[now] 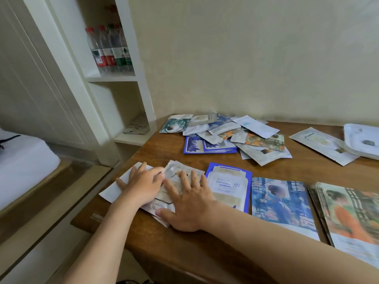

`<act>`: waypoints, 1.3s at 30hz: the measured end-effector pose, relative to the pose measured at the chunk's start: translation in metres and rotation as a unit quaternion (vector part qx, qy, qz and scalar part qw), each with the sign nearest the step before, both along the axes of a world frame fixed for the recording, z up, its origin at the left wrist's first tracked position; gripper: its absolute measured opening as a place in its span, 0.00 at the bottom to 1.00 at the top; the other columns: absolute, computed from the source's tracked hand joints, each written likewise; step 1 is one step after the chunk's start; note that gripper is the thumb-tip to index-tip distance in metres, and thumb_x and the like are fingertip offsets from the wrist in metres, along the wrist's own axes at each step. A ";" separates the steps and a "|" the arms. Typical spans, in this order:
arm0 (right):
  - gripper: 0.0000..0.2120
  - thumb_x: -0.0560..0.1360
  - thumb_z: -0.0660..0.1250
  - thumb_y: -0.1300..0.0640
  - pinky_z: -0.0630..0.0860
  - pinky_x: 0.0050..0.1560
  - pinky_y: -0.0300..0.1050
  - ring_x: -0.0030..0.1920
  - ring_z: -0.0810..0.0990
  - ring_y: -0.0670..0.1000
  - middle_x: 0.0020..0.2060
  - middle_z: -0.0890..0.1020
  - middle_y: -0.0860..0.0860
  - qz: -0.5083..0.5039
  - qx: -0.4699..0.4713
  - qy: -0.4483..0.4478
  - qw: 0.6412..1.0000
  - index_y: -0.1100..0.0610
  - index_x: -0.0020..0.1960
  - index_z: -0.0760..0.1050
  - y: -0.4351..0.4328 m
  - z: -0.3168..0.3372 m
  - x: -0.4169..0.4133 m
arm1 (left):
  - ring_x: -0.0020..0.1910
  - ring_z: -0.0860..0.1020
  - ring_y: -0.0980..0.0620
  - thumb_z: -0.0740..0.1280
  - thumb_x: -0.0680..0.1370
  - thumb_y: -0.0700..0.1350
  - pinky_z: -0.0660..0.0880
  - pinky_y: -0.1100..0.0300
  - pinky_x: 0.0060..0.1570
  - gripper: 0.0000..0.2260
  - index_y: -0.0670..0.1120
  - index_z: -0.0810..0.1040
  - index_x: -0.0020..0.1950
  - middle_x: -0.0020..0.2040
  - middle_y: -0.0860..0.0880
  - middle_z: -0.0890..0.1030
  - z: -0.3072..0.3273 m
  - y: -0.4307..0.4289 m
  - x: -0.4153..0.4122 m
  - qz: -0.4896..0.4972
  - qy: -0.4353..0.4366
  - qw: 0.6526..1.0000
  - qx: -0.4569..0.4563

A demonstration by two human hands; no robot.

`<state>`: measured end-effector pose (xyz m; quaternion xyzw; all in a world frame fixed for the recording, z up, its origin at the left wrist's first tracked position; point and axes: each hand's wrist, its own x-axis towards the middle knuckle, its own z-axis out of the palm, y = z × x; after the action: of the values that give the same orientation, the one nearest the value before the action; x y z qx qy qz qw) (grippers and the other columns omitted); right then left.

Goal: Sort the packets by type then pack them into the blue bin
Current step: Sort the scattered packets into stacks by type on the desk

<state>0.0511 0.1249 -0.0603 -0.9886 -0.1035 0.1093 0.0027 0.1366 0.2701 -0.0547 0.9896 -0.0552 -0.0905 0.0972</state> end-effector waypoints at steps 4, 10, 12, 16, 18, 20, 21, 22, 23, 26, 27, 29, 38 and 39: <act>0.41 0.77 0.41 0.26 0.38 0.77 0.68 0.80 0.35 0.65 0.81 0.39 0.59 -0.022 0.031 0.002 0.999 0.45 0.82 0.35 -0.005 0.008 -0.002 | 0.83 0.45 0.45 0.48 0.86 0.58 0.42 0.26 0.74 0.18 0.68 0.67 0.74 0.84 0.50 0.52 -0.002 0.003 0.003 0.008 -0.002 1.000 -0.013; 0.39 0.79 0.41 0.29 0.37 0.75 0.71 0.79 0.34 0.68 0.81 0.38 0.60 -0.159 0.020 0.017 0.987 0.48 0.82 0.35 -0.045 0.013 -0.014 | 0.83 0.48 0.45 0.47 0.86 0.60 0.43 0.26 0.73 0.21 0.66 0.65 0.77 0.84 0.49 0.54 -0.010 0.006 0.005 0.029 -0.019 0.999 -0.007; 0.39 0.79 0.42 0.29 0.36 0.75 0.72 0.79 0.35 0.68 0.81 0.39 0.60 -0.163 0.019 0.026 0.986 0.47 0.82 0.35 -0.049 0.007 -0.021 | 0.83 0.49 0.44 0.46 0.84 0.62 0.44 0.26 0.74 0.22 0.66 0.65 0.77 0.84 0.48 0.56 -0.012 0.008 0.007 0.028 -0.013 0.999 -0.009; 0.38 0.80 0.42 0.30 0.35 0.75 0.72 0.79 0.35 0.67 0.81 0.41 0.60 -0.160 0.037 0.010 0.986 0.48 0.82 0.37 -0.051 0.003 -0.024 | 0.81 0.54 0.41 0.45 0.84 0.62 0.49 0.27 0.75 0.24 0.65 0.67 0.77 0.82 0.46 0.60 -0.023 0.011 0.014 0.025 -0.025 0.999 -0.013; 0.37 0.80 0.42 0.31 0.36 0.75 0.71 0.80 0.36 0.67 0.82 0.42 0.60 -0.156 0.047 -0.002 0.987 0.48 0.83 0.38 -0.053 0.006 -0.028 | 0.80 0.56 0.39 0.45 0.84 0.62 0.55 0.31 0.75 0.25 0.63 0.67 0.78 0.81 0.44 0.62 -0.027 0.015 0.019 0.017 -0.033 0.999 -0.009; 0.37 0.81 0.44 0.32 0.37 0.76 0.71 0.80 0.38 0.66 0.82 0.43 0.60 -0.153 0.063 -0.014 0.986 0.49 0.83 0.39 -0.057 0.009 -0.035 | 0.80 0.59 0.38 0.45 0.82 0.66 0.58 0.31 0.74 0.27 0.63 0.66 0.79 0.80 0.43 0.64 -0.030 0.018 0.025 0.018 -0.049 0.999 -0.007; 0.37 0.81 0.45 0.32 0.37 0.76 0.71 0.80 0.38 0.66 0.82 0.43 0.59 -0.153 0.071 -0.018 0.986 0.49 0.83 0.40 -0.060 0.011 -0.039 | 0.79 0.59 0.37 0.46 0.82 0.66 0.59 0.30 0.73 0.27 0.64 0.65 0.79 0.80 0.43 0.64 -0.027 0.015 0.024 0.019 -0.055 0.998 -0.011; 0.37 0.81 0.45 0.32 0.37 0.76 0.71 0.80 0.38 0.66 0.82 0.43 0.59 -0.156 0.079 -0.019 0.984 0.49 0.83 0.40 -0.064 0.013 -0.043 | 0.79 0.59 0.37 0.48 0.82 0.66 0.59 0.29 0.73 0.25 0.65 0.65 0.78 0.80 0.43 0.64 -0.025 0.010 0.021 0.021 -0.060 0.998 -0.019; 0.37 0.81 0.45 0.32 0.37 0.76 0.71 0.80 0.38 0.66 0.82 0.43 0.59 -0.160 0.086 -0.017 0.983 0.49 0.83 0.41 -0.069 0.015 -0.047 | 0.79 0.60 0.37 0.50 0.83 0.65 0.59 0.30 0.73 0.24 0.65 0.65 0.78 0.81 0.43 0.63 -0.020 0.000 0.015 0.015 -0.066 0.997 -0.027; 0.36 0.81 0.45 0.33 0.38 0.76 0.72 0.80 0.40 0.66 0.82 0.44 0.59 -0.175 0.078 -0.019 0.981 0.50 0.83 0.42 -0.086 0.020 -0.059 | 0.78 0.62 0.39 0.53 0.84 0.63 0.63 0.36 0.73 0.23 0.62 0.65 0.79 0.81 0.45 0.62 0.001 -0.039 -0.014 -0.043 -0.080 0.995 -0.051; 0.36 0.82 0.45 0.33 0.39 0.76 0.72 0.80 0.40 0.66 0.82 0.45 0.59 -0.182 0.073 -0.025 0.980 0.50 0.83 0.42 -0.092 0.022 -0.063 | 0.79 0.63 0.40 0.54 0.84 0.62 0.65 0.38 0.73 0.23 0.62 0.65 0.79 0.82 0.46 0.62 0.007 -0.054 -0.025 -0.066 -0.082 0.992 -0.063; 0.36 0.82 0.45 0.34 0.40 0.76 0.71 0.80 0.41 0.66 0.82 0.45 0.59 -0.197 0.069 -0.036 0.977 0.50 0.83 0.42 -0.107 0.026 -0.071 | 0.79 0.63 0.43 0.55 0.84 0.61 0.65 0.41 0.73 0.23 0.61 0.65 0.79 0.81 0.47 0.62 0.016 -0.086 -0.047 -0.106 -0.086 0.987 -0.086; 0.35 0.82 0.46 0.36 0.44 0.77 0.70 0.81 0.45 0.65 0.82 0.47 0.59 -0.295 0.071 -0.060 0.951 0.50 0.83 0.41 -0.208 0.039 -0.146 | 0.79 0.63 0.47 0.54 0.86 0.57 0.67 0.44 0.73 0.22 0.58 0.64 0.81 0.81 0.51 0.64 0.037 -0.233 -0.137 -0.274 -0.083 0.948 -0.142; 0.34 0.82 0.46 0.36 0.45 0.77 0.69 0.81 0.46 0.65 0.82 0.48 0.59 -0.314 0.076 -0.063 0.944 0.49 0.83 0.42 -0.222 0.038 -0.157 | 0.79 0.63 0.47 0.54 0.85 0.57 0.67 0.44 0.73 0.22 0.58 0.65 0.80 0.81 0.51 0.64 0.036 -0.247 -0.144 -0.287 -0.078 0.944 -0.145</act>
<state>-0.1054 -0.0971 -0.0227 -0.9728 0.2040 0.0321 0.1050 -0.0079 0.0227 -0.0185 0.9113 -0.3563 -0.0283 0.2046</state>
